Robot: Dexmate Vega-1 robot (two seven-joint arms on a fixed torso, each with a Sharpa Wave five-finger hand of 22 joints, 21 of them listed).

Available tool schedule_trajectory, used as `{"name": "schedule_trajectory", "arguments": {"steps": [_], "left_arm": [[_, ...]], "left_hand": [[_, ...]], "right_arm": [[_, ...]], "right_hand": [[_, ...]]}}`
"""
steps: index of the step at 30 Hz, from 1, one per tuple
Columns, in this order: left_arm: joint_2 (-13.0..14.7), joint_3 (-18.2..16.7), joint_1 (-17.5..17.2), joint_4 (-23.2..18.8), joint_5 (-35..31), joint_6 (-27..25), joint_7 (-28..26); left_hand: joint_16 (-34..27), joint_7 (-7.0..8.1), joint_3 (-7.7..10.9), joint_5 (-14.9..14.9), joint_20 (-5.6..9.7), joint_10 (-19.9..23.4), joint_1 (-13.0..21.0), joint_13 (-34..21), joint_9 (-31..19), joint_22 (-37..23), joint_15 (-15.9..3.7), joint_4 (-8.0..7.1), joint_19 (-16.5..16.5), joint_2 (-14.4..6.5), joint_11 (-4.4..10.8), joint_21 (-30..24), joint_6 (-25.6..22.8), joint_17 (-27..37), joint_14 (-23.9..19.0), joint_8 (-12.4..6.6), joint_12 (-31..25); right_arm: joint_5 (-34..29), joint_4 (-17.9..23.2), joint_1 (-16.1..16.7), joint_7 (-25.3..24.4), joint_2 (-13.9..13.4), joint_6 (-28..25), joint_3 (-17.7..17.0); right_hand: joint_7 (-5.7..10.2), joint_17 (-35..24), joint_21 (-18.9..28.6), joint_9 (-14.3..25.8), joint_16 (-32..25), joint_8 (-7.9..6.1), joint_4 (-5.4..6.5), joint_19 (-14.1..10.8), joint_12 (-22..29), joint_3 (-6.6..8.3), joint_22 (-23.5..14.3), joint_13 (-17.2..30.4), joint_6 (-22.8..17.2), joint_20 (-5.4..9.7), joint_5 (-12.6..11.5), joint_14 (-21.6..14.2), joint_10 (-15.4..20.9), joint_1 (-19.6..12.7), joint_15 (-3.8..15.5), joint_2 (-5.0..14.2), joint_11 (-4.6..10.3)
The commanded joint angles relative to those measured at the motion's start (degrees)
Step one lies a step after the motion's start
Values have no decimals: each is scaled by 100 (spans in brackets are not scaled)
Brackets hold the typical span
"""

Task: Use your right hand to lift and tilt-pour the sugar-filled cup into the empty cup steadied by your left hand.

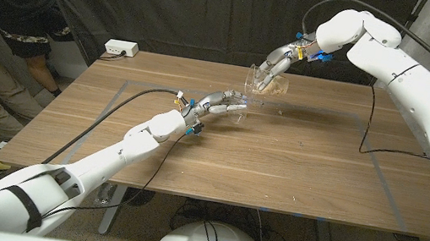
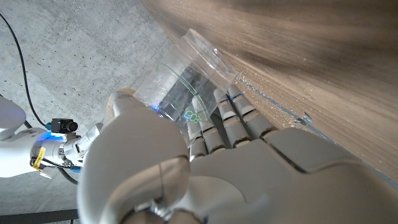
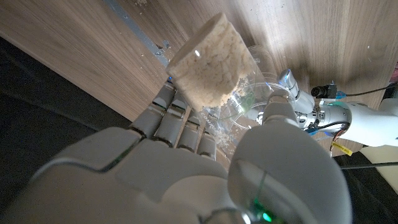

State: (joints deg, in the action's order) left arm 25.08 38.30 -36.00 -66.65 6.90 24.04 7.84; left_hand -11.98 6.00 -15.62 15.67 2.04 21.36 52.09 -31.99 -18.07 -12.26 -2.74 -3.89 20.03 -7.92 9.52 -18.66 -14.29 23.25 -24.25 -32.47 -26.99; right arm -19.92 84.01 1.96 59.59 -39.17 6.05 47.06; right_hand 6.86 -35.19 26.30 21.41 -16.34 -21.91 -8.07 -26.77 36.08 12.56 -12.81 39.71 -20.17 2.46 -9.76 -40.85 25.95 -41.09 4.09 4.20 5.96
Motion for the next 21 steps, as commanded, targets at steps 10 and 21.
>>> {"name": "schedule_trajectory", "arguments": {"steps": [10, 21], "left_arm": [[-35, 24, 34, 0, -30, -39, 7], [-87, 43, 88, 114, -65, 42, 1]], "left_hand": [[16, 26, -14, -10, 19, 36, 37, -25, 1, -3, -720, -29, -10, -2, -15, -30, -19, 31, -23, -34, -45], [19, 36, -14, -10, 19, 25, 43, -24, 2, -2, -727, -33, -13, -1, -12, -35, -14, 31, -18, -41, -41]], "right_arm": [[-343, -14, -81, -7, -4, 313, -16], [-436, -38, -137, 38, 42, 422, -3]], "right_hand": [[44, -38, 41, 30, -57, -2, -1, 18, 16, 71, 0, 35, -67, 353, -47, -82, 90, -16, 938, 50, 45], [55, -62, 46, 36, -75, -5, -16, 9, 14, 74, 1, 43, -94, 355, -50, -98, 116, -39, 937, 42, 37]]}}
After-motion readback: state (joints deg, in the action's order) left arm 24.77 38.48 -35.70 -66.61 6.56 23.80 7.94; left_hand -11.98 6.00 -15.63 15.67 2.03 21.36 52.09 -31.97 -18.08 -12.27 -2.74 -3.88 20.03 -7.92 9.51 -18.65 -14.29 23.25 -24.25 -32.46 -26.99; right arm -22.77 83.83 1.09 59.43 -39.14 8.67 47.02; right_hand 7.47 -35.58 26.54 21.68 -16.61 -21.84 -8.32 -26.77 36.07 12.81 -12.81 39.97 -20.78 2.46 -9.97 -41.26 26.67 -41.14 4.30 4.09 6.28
